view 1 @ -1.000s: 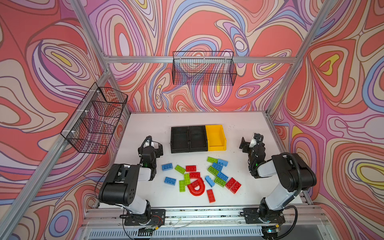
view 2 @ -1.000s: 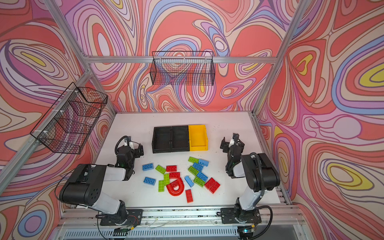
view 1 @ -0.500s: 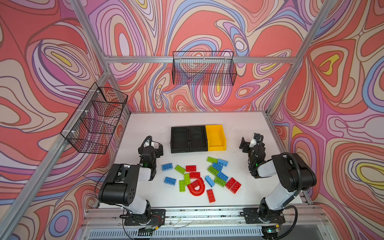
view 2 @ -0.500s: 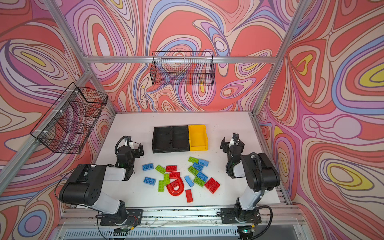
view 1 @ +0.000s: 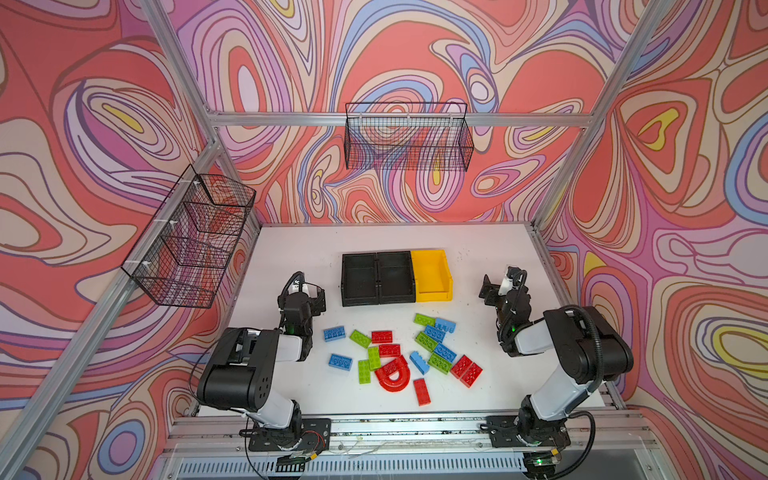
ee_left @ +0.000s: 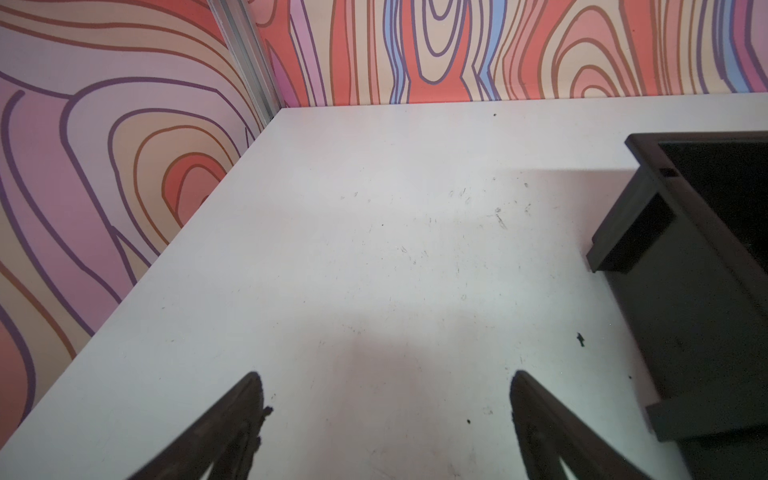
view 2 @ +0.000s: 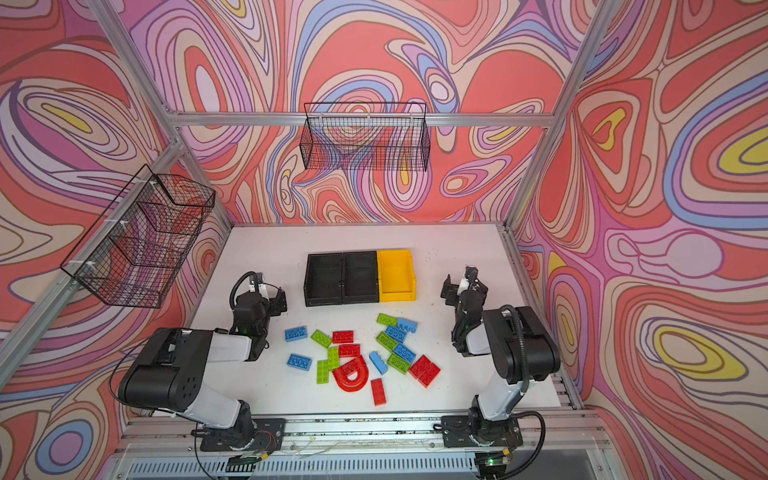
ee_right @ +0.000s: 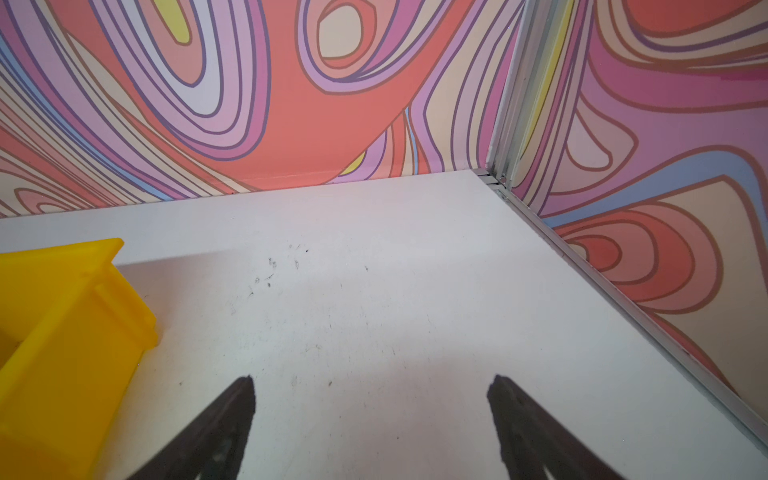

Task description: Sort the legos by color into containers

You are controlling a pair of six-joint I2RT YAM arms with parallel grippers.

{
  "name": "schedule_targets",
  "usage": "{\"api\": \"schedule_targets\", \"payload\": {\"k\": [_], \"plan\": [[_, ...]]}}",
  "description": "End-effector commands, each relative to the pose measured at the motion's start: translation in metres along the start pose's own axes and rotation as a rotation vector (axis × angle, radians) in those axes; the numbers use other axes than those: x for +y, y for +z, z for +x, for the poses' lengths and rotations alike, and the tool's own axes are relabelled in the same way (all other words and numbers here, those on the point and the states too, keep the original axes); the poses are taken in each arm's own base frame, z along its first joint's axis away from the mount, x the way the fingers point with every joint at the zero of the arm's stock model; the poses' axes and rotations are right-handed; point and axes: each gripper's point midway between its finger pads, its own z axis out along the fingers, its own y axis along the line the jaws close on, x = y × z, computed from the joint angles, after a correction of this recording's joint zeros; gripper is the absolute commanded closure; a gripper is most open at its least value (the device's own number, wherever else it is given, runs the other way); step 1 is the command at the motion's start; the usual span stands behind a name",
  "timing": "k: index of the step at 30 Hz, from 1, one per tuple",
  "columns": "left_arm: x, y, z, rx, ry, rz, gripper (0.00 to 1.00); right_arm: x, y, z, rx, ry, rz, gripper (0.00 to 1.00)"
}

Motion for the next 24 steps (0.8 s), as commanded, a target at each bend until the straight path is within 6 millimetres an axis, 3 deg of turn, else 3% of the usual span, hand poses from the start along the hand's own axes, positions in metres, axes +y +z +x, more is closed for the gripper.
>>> {"api": "schedule_targets", "payload": {"k": [1,5,8,9,13,19,24], "plan": [[0.006,0.001,-0.01,-0.03,-0.022,-0.029,0.13,-0.004,0.001,-0.004,-0.01,-0.004,0.015,0.16],[0.005,-0.008,-0.036,0.024,-0.007,-0.003,0.15,-0.007,0.01,-0.023,0.05,0.004,0.046,0.19],[0.009,-0.025,-0.081,-0.069,-0.127,-0.004,0.19,-0.01,0.014,-0.04,0.093,0.024,0.085,0.23],[0.003,-0.03,-0.11,-0.11,-0.179,0.044,0.21,-0.008,0.015,-0.045,0.119,0.051,0.082,0.26],[-0.021,-0.044,-0.151,-0.024,-0.183,0.113,0.24,-0.012,0.002,-0.046,0.245,0.211,0.138,0.27],[-0.029,-0.065,-0.156,0.105,-0.113,0.148,0.23,-0.019,-0.051,-0.029,0.413,0.307,0.189,0.3],[-0.049,-0.065,-0.151,0.14,-0.093,0.254,0.23,-0.008,-0.107,0.008,0.659,0.287,0.193,0.33]]}}
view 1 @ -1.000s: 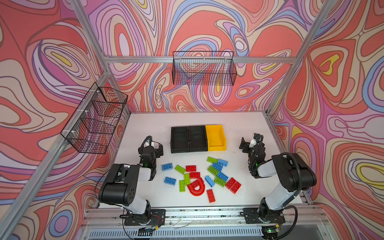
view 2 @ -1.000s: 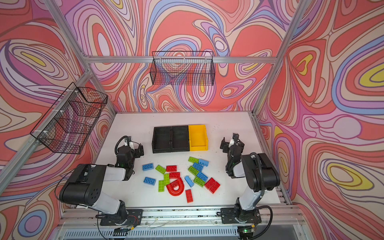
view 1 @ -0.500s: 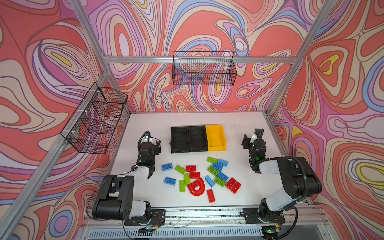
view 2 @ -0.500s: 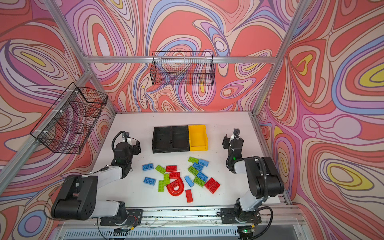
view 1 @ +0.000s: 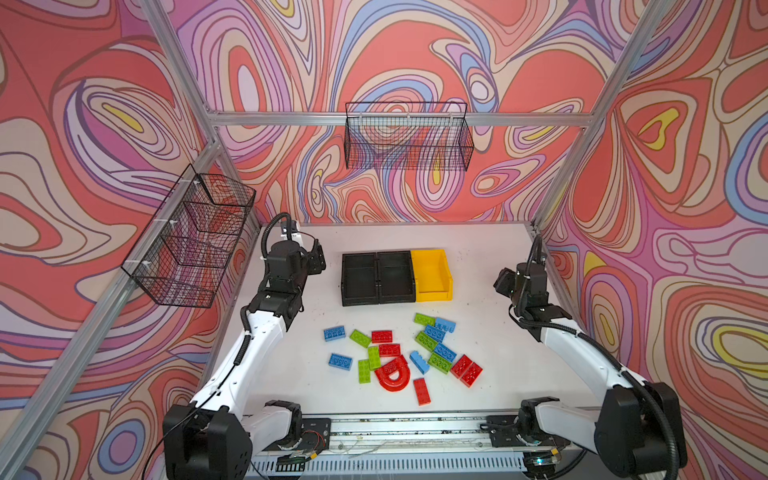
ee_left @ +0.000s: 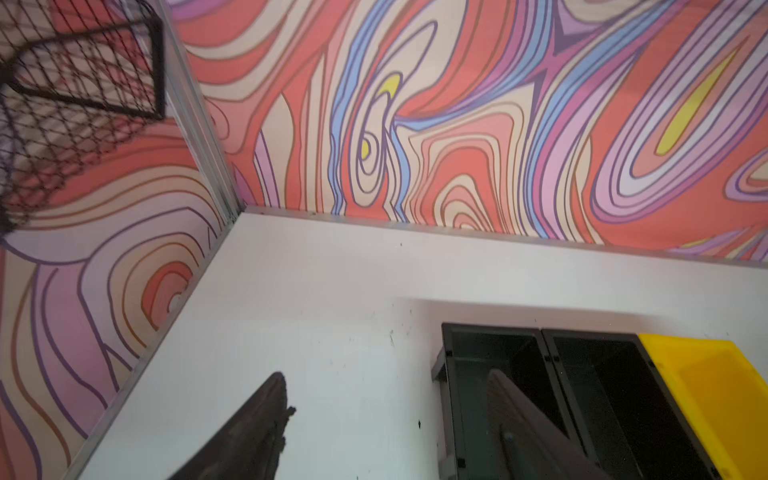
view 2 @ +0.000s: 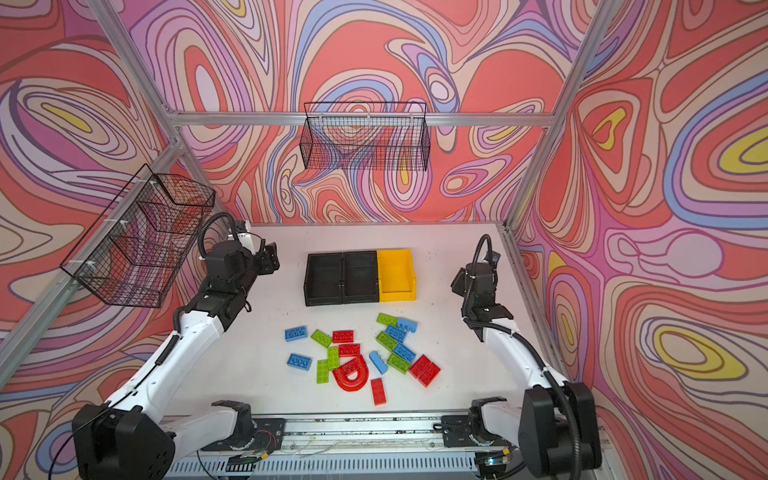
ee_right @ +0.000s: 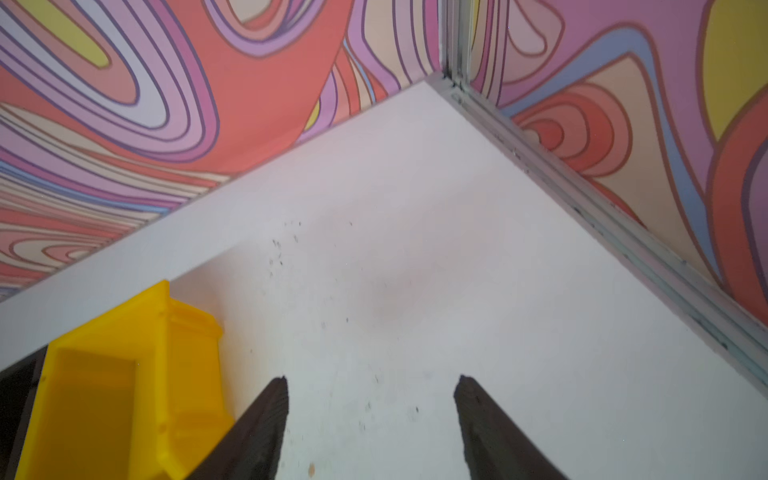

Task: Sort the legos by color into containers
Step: 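Lower the right gripper toward the pair of red bricks while the left gripper rises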

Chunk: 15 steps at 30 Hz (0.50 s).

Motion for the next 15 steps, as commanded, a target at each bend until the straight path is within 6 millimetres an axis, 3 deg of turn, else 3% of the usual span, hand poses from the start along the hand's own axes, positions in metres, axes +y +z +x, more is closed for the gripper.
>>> {"api": "schedule_targets", "payload": {"k": [1,4,8,12,15], "plan": [[-0.01,0.003,0.033,0.139,0.005,0.062,0.23,-0.026,-0.029,0.07,0.283,-0.003,0.12,0.33],[-0.017,0.009,0.047,0.16,-0.047,0.102,0.23,-0.026,-0.057,0.086,0.352,0.022,0.14,0.33],[-0.019,0.014,0.052,0.189,-0.097,0.124,0.22,-0.038,-0.086,0.125,0.484,0.076,0.178,0.35],[-0.017,0.019,0.059,0.213,-0.123,0.124,0.22,-0.041,-0.103,0.147,0.532,0.082,0.189,0.39],[-0.017,0.02,0.06,0.218,-0.123,0.121,0.22,-0.031,-0.109,0.16,0.574,0.06,0.177,0.39]]}}
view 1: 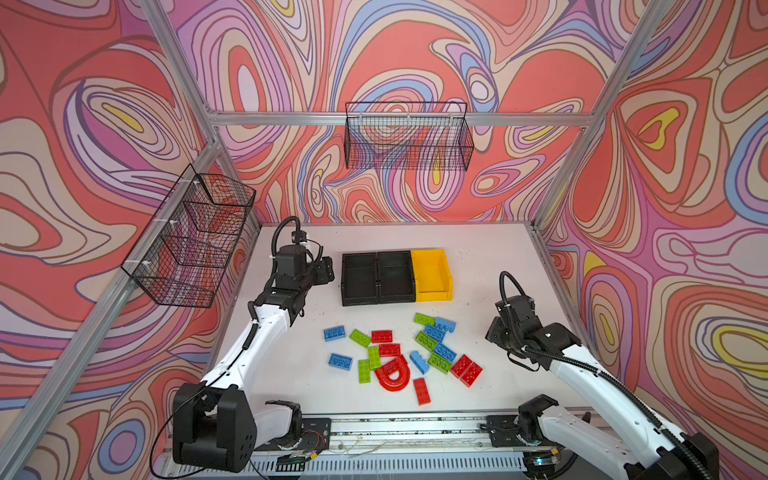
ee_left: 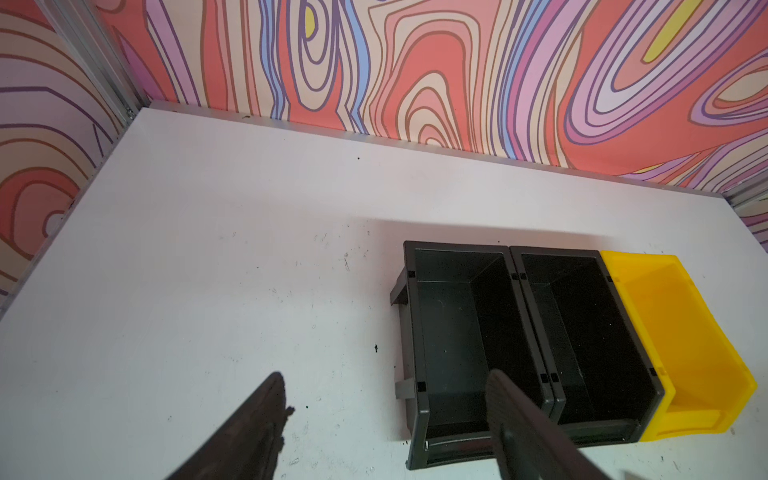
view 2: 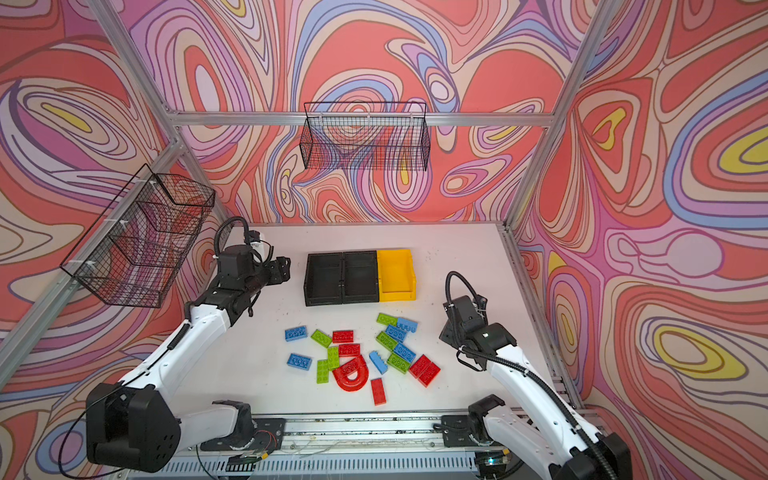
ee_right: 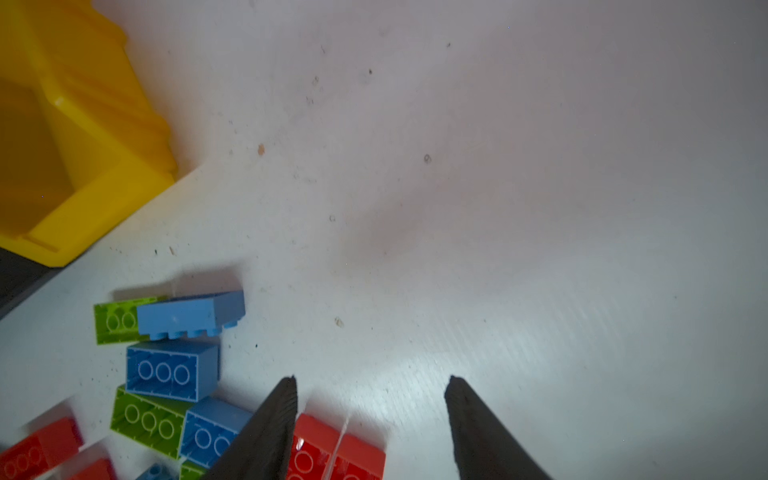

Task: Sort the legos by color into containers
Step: 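Lower the right gripper toward the pair of red bricks while the left gripper rises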

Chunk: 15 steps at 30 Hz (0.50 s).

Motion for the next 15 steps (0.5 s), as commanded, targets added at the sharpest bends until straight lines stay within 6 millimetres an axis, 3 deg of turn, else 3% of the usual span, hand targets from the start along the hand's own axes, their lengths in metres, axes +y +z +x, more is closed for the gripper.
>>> {"api": "schedule_targets", "payload": {"k": [1,7,15], "plan": [[0.0,0.002,0.006,0.025,-0.028,0.009,0.22,-0.012,0.002,0.032,0.093,0.034,0.082,0.39],[0.006,0.003,0.007,0.026,-0.019,-0.016,0.22,0.0,0.011,0.062,0.15,0.006,0.056,0.39],[0.01,0.005,0.009,0.033,-0.019,-0.026,0.23,-0.007,0.015,0.095,0.193,-0.032,0.06,0.39]]}}
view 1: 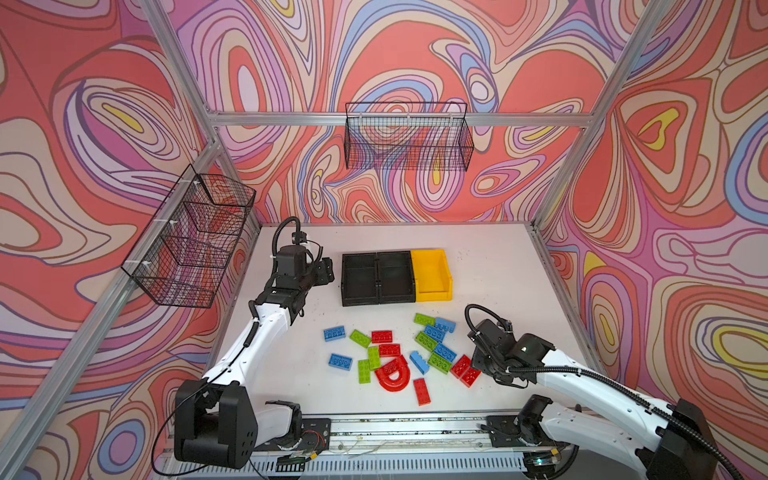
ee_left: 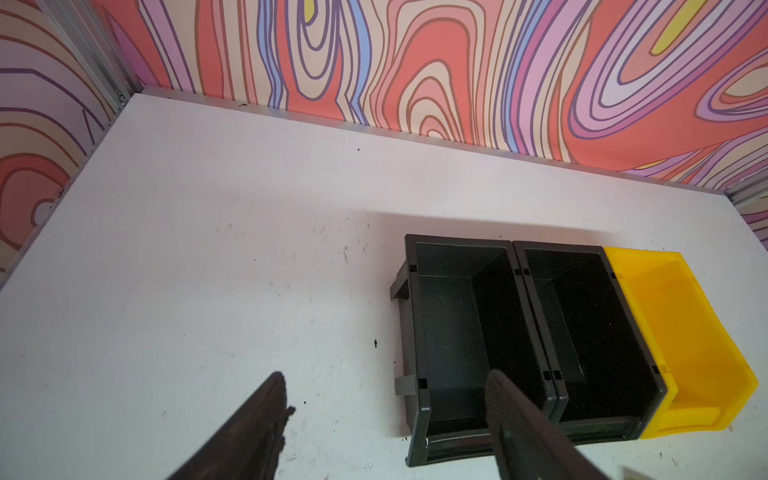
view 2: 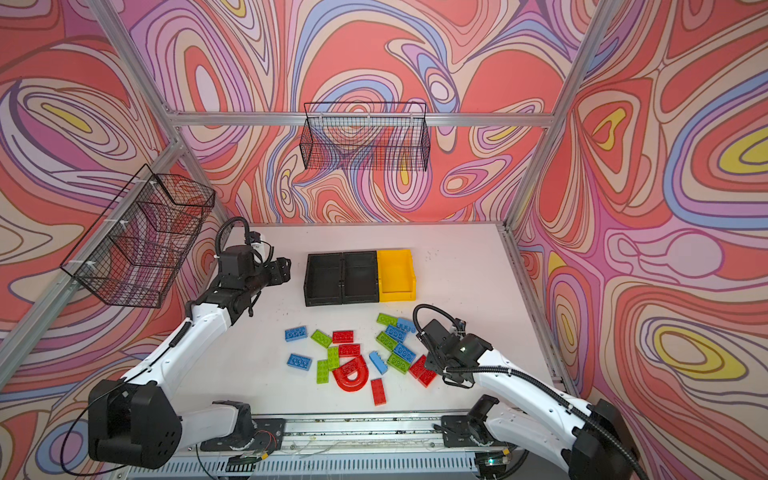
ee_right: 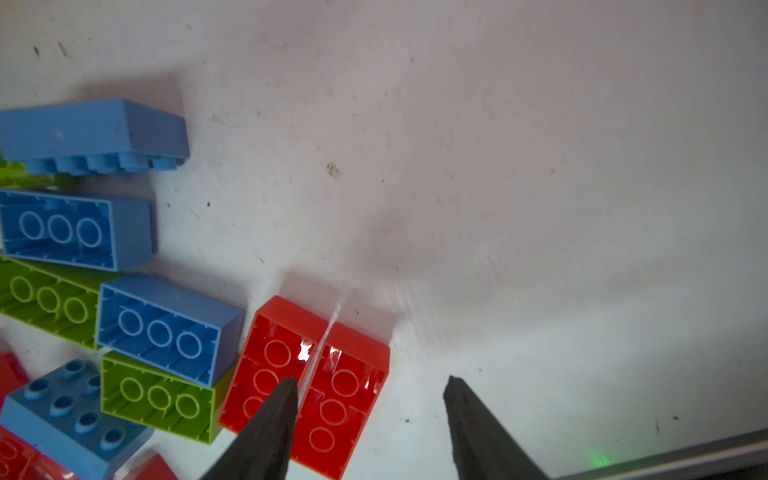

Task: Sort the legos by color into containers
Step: 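Lower the right gripper toward the pair of red bricks while the left gripper rises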

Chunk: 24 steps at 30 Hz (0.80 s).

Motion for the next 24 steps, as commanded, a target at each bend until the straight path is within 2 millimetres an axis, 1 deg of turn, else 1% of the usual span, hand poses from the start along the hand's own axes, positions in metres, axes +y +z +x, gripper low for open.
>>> {"api": "schedule_targets", "payload": {"k": [1,4,6,9,14,19,24], "plan": [[0.006,0.002,0.005,0.019,-0.012,-0.018,0.23,-0.004,0.004,0.01,0.013,0.048,0.008,0.39],[0.006,0.003,0.007,0.025,-0.013,-0.018,0.23,-0.002,0.004,0.012,0.001,0.043,0.009,0.39],[0.005,0.004,0.008,0.029,-0.012,-0.014,0.23,-0.006,0.006,0.016,0.005,0.06,0.022,0.39],[0.006,0.006,0.009,0.035,-0.013,-0.017,0.23,-0.003,0.008,0.017,0.002,0.078,0.005,0.39],[0.006,0.007,0.009,0.038,-0.015,-0.016,0.23,0.003,0.014,0.019,0.011,0.079,-0.009,0.39],[0.006,0.007,0.01,0.04,-0.013,-0.017,0.23,0.013,0.017,0.02,0.015,0.097,-0.049,0.39],[0.007,0.006,0.01,0.04,-0.013,-0.02,0.23,0.011,0.021,0.023,0.019,0.1,-0.041,0.4]]}}
